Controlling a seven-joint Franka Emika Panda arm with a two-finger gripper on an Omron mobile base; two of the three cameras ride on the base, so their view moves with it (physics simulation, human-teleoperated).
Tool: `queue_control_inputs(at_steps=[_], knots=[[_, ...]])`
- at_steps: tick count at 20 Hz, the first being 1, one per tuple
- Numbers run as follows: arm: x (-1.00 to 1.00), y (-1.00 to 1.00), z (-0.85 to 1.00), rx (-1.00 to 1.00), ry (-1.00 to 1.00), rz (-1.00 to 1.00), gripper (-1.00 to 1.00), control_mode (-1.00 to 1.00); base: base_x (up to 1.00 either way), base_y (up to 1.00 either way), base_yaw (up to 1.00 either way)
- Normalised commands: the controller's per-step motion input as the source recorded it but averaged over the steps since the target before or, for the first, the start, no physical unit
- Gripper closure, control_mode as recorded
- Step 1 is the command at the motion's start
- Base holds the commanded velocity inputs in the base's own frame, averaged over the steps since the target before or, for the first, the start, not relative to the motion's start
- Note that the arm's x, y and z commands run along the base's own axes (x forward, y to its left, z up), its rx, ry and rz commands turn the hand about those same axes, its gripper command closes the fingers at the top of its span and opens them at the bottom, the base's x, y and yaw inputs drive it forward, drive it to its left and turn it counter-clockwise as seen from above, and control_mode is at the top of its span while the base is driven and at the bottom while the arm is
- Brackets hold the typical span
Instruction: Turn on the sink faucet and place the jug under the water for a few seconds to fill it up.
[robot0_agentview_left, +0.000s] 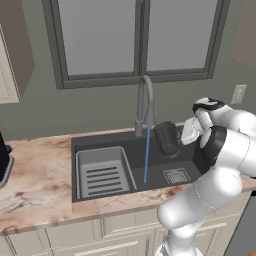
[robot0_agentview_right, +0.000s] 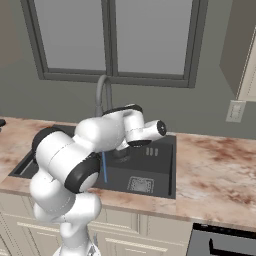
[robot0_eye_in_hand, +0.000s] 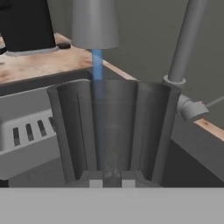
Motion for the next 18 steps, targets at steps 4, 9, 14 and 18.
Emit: queue_control_inputs(at_steps=[4,9,14,18], knots=[[0.02,0.17,-0.06,0.00,-0.05,0.00,1.00,-1.00,0.00,0.00,0.00],[0.05,0.16,-0.02,0.00,-0.02,0.00,1.00,-1.00,0.00,0.00,0.00],[0.06,0.11,-0.01,0.00,-0.01,0.00,1.00,-1.00,0.00,0.00,0.00],[0.13,0.08,0.00,0.00,-0.03,0.01,1.00,-1.00,0.00,0.00,0.00]])
